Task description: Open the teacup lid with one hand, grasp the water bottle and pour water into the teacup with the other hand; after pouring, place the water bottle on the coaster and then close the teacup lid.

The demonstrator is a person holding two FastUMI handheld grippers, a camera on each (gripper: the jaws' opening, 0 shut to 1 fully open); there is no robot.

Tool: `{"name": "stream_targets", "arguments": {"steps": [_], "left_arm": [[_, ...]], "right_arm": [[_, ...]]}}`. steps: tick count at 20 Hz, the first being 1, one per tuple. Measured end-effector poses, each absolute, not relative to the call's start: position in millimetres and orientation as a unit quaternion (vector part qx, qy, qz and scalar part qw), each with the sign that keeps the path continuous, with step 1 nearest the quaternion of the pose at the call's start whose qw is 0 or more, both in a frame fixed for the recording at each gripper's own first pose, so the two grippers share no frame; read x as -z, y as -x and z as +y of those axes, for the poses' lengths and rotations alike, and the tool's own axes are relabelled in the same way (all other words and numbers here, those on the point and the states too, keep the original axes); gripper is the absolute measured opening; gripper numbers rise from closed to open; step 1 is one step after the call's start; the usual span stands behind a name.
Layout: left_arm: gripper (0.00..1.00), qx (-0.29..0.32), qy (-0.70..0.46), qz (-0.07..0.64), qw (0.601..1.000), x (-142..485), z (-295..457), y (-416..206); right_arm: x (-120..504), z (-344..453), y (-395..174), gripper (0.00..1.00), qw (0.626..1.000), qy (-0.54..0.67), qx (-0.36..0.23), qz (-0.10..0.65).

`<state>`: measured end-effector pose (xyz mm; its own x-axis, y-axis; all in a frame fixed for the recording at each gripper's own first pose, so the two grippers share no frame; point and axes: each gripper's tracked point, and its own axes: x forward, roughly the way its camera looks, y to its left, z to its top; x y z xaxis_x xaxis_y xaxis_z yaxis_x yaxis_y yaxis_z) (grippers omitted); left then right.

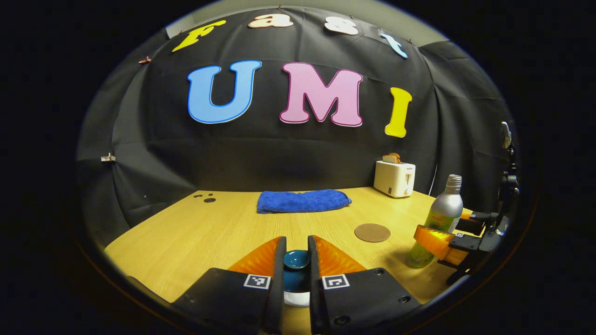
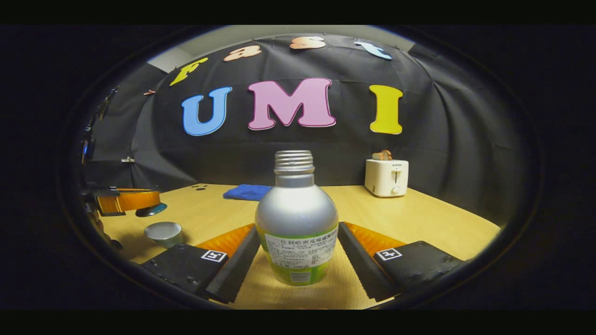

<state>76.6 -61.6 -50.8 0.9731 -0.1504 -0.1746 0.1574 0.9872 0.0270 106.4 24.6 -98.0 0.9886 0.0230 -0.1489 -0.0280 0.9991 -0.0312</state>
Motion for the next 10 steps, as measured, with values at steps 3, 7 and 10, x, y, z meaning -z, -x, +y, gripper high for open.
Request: {"name": "stream_targets", "arguments": {"steps": [3,7,10], "left_arm": [[0.26,0.071,-0.020,0.081,0.994,47.4,-54.6,-76.1],[0.26,0.069,-0.018,0.078,0.994,45.0,-49.2,-74.6],[0.26,0.066,-0.020,0.075,0.995,42.6,-45.8,-74.1]], "right_arm": [[98.8,24.4,-113.3,1.00,0.997,0.014,-0.008,0.073],[94.2,26.4,-119.4,0.94,0.998,0.009,-0.007,0.065],[89.2,25.6,-122.4,0.89,0.998,0.015,-0.003,0.059]]}}
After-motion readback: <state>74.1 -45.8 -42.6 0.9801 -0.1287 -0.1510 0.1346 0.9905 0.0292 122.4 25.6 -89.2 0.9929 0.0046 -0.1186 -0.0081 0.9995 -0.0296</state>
